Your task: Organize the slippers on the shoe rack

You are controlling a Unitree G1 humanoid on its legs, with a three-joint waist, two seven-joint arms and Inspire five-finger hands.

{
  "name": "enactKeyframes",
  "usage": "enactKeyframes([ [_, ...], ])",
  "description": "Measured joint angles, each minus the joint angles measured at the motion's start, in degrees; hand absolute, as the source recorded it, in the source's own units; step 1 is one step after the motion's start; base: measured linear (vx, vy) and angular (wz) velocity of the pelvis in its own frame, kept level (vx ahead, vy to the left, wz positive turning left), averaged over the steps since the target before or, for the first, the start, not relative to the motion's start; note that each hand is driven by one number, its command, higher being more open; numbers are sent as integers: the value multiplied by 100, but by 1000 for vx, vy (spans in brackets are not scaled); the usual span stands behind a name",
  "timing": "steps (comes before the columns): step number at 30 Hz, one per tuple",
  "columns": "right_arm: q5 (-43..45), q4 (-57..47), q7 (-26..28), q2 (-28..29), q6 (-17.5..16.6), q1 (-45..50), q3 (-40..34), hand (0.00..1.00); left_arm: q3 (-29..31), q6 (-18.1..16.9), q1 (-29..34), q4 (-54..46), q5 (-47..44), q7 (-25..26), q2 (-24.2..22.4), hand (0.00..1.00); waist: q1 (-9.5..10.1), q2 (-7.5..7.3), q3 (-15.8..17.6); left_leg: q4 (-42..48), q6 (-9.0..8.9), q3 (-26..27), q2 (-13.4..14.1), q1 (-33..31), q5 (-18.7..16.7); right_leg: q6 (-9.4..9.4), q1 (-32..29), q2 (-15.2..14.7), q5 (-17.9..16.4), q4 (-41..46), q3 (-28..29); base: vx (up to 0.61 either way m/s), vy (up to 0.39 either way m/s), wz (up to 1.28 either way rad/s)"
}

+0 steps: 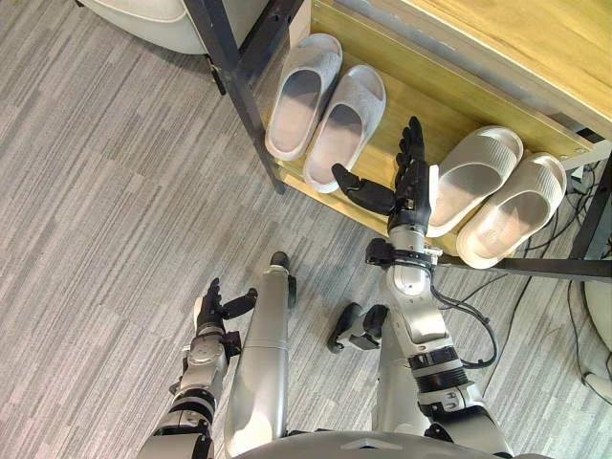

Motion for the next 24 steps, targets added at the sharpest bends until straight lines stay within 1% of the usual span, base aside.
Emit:
enactKeyframes([
  [3, 263, 117, 174, 4, -73, -8, 1, 100, 173, 25, 0, 1, -4, 9, -74, 100, 1, 1, 15, -2, 5, 10, 0, 31, -5, 1, 33, -3, 0, -3, 7, -35, 52, 0],
  [8, 1079, 559, 710, -7, -100, -65, 55, 100, 191, 25, -4, -2, -2, -4, -76, 100, 7, 2, 38, -20, 6, 13, -2, 53, -7, 15, 63, -3, 7, -32, 4, -38, 59, 0],
  [9, 1236, 587, 832, -10, -205, -99, 87, 100, 215, 24, -8, -3, -2, -13, -77, 100, 5, 3, 54, -21, 8, 14, -3, 55, -8, 18, 67, -4, 10, -37, 4, -40, 71, 0],
  [11, 1545, 740, 989, -43, -242, -292, 88, 100, 219, 24, -13, -3, -1, -24, -81, 100, 7, 10, 71, -29, 8, 16, -9, 61, -8, 20, 73, -10, 11, -40, 3, -41, 68, 1],
  [14, 1920, 918, 1111, -81, -286, -528, 99, 100, 230, 21, -20, -4, -1, -41, -92, 100, 18, 19, 85, -39, 8, 17, -14, 66, -8, 20, 75, -14, 11, -41, 2, -30, 45, 1],
  [16, 2160, 1070, 1172, -105, -328, -789, 106, 100, 304, 13, -54, -8, 0, -89, -119, 100, 30, 32, 182, -61, 7, 30, -22, 108, -6, 21, 99, -26, 10, -41, 10, -38, 49, 0],
  [19, 2276, 1192, 1183, -172, -422, -967, 105, 100, 337, 9, -70, -9, -1, -109, -128, 100, 31, 40, 250, -78, 4, 33, -27, 116, -4, 21, 100, -32, 10, -45, 9, -39, 50, 1],
  [23, 2480, 1292, 1184, -298, -464, -1103, 105, 100, 337, -22, -73, -9, 0, -113, -133, 100, 31, 56, 272, -91, -1, 31, -35, 119, 2, 21, 100, -39, 10, -47, 4, -32, 47, 2],
  [24, 2515, 1401, 1178, -360, -468, -1263, 97, 100, 337, -25, -77, -9, 0, -112, -143, 100, 32, 68, 280, -107, -5, 26, -50, 119, 15, 21, 101, -51, 9, -47, -5, -41, 46, 6],
])
